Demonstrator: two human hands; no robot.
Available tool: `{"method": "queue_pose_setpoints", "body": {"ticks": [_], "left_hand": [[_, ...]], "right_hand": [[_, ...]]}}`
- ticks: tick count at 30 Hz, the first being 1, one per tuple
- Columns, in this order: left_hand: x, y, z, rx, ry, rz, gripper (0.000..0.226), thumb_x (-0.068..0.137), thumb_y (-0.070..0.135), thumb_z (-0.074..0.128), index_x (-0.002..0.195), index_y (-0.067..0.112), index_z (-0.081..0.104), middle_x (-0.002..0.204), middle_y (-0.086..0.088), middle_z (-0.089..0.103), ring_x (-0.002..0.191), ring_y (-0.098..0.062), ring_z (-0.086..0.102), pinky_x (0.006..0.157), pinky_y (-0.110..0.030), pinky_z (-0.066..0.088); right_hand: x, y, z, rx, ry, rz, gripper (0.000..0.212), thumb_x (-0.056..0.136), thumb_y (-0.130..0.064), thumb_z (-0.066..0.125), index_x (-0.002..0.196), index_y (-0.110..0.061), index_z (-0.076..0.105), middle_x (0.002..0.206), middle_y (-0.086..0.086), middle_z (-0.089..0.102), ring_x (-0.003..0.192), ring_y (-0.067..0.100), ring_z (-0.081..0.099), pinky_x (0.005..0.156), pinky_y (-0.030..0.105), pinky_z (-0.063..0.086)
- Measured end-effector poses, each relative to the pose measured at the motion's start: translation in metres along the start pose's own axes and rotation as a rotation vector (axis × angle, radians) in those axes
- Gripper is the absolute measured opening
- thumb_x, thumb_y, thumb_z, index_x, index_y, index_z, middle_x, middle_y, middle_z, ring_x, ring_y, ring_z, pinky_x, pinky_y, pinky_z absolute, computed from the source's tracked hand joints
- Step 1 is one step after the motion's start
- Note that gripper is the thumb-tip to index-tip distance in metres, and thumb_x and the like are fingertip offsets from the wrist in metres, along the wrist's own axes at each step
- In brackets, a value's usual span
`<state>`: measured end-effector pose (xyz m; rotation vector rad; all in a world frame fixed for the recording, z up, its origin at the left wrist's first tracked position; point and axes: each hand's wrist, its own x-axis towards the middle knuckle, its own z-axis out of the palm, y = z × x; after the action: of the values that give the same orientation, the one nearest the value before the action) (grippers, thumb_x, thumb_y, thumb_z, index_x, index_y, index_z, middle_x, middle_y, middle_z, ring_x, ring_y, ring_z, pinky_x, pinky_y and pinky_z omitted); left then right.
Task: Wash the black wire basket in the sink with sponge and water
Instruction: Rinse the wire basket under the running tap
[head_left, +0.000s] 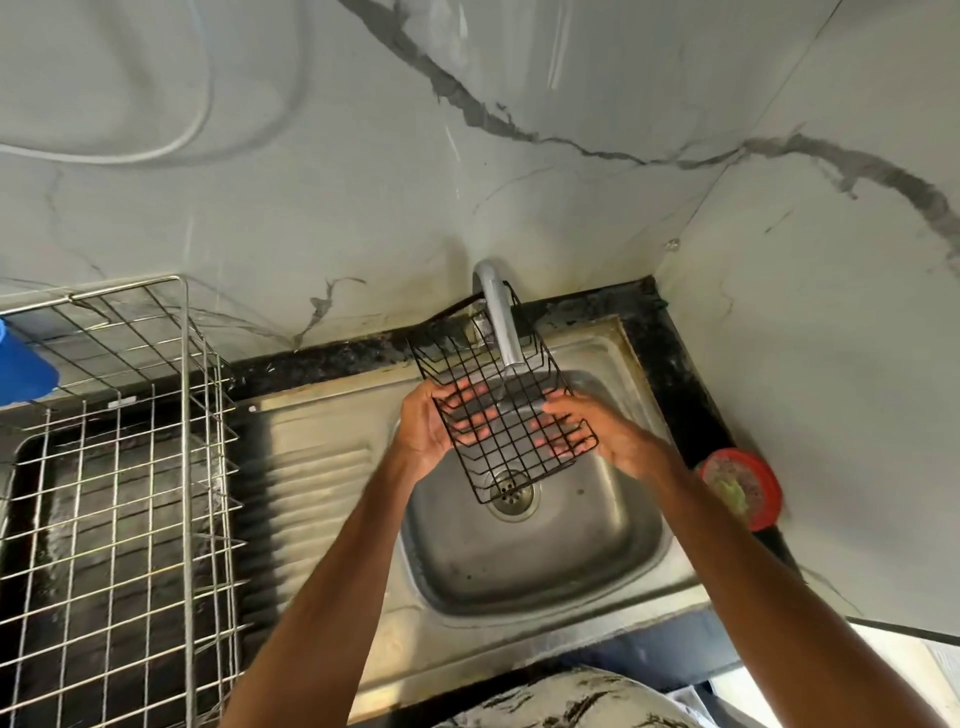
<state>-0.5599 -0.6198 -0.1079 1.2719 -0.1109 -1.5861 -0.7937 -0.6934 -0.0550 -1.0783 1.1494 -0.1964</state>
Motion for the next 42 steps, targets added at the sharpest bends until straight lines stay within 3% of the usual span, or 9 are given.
{"method": "queue_pose_setpoints", "body": {"ticks": [6,9,11,13,16,19,22,29,42], "left_hand": [[-0.009,-0.018,0.012,0.02,-0.026,-0.065,0.065,0.081,0.038,0.06,0.137,0.005,0.06,0.139,-0.02,0.064,0.124,-0.048,0.063,0.112,-0.063,0.042],[-0.011,-0.022,0.012,0.065,-0.006,-0.068,0.044,0.094,0.034,0.054,0.129,0.009,0.065,0.134,-0.02,0.068,0.122,-0.046,0.065,0.111,-0.063,0.044],[-0.013,-0.022,0.006,0.124,0.008,-0.036,0.046,0.1,0.034,0.048,0.134,0.007,0.061,0.129,-0.018,0.071,0.12,-0.046,0.066,0.109,-0.063,0.046],[-0.017,-0.02,0.001,0.187,0.035,0.013,0.048,0.097,0.037,0.052,0.135,0.008,0.059,0.124,-0.018,0.073,0.114,-0.045,0.069,0.102,-0.061,0.051],[-0.02,-0.018,-0.003,0.245,0.099,0.068,0.049,0.085,0.042,0.066,0.122,0.01,0.065,0.111,-0.019,0.077,0.098,-0.042,0.075,0.088,-0.057,0.06],[-0.021,-0.015,0.003,0.312,0.115,0.091,0.027,0.092,0.036,0.065,0.108,0.014,0.069,0.098,-0.014,0.079,0.084,-0.033,0.077,0.077,-0.05,0.063],[-0.022,-0.018,0.009,0.337,0.055,0.04,0.027,0.094,0.038,0.061,0.108,0.016,0.069,0.092,-0.007,0.077,0.086,-0.028,0.073,0.085,-0.051,0.061],[-0.014,-0.025,0.01,0.331,0.026,0.0,0.081,0.061,0.064,0.073,0.129,0.02,0.066,0.122,-0.011,0.072,0.113,-0.03,0.068,0.101,-0.057,0.053],[-0.02,-0.026,0.006,0.372,0.076,0.047,0.028,0.097,0.041,0.063,0.091,0.018,0.077,0.083,-0.007,0.077,0.079,-0.028,0.072,0.078,-0.047,0.062]], "right_hand": [[-0.024,0.023,-0.005,0.092,0.079,0.016,0.021,0.092,-0.024,0.063,0.111,-0.014,0.065,0.106,0.013,0.075,0.098,0.031,0.072,0.096,0.046,0.053],[-0.025,0.04,-0.007,0.062,0.131,0.023,0.078,0.059,-0.057,0.082,0.125,-0.018,0.064,0.124,0.011,0.069,0.112,0.029,0.065,0.103,0.045,0.048],[-0.023,0.044,-0.005,-0.193,0.357,-0.133,0.097,0.056,-0.064,0.084,0.136,-0.017,0.057,0.135,0.001,0.057,0.12,0.017,0.054,0.102,0.035,0.045],[-0.017,0.043,0.0,-0.634,0.656,-0.517,0.067,0.082,-0.034,0.08,0.14,-0.017,0.052,0.137,-0.002,0.053,0.125,0.007,0.048,0.104,0.023,0.042],[-0.011,0.028,0.043,-0.904,0.445,-0.866,0.046,0.1,-0.013,0.055,0.145,-0.013,0.048,0.149,0.002,0.049,0.136,0.009,0.046,0.11,0.025,0.043],[0.028,0.039,0.066,-1.098,0.154,-0.549,0.069,0.105,-0.03,0.043,0.16,-0.006,0.009,0.169,0.011,0.003,0.156,0.026,0.005,0.125,0.043,0.021],[0.06,0.046,0.069,-1.161,0.173,-0.216,0.086,0.104,-0.057,0.025,0.156,-0.004,-0.019,0.161,0.017,-0.031,0.15,0.031,-0.026,0.126,0.052,0.0],[0.06,0.046,0.08,-1.394,-0.038,-0.491,0.064,0.105,-0.042,0.022,0.161,-0.015,0.007,0.167,0.011,-0.014,0.153,0.033,-0.013,0.123,0.061,0.007],[0.056,0.052,0.074,-1.158,0.191,-0.308,0.08,0.095,-0.063,-0.004,0.158,-0.015,-0.016,0.165,0.008,-0.024,0.151,0.027,-0.023,0.125,0.055,0.0]]}}
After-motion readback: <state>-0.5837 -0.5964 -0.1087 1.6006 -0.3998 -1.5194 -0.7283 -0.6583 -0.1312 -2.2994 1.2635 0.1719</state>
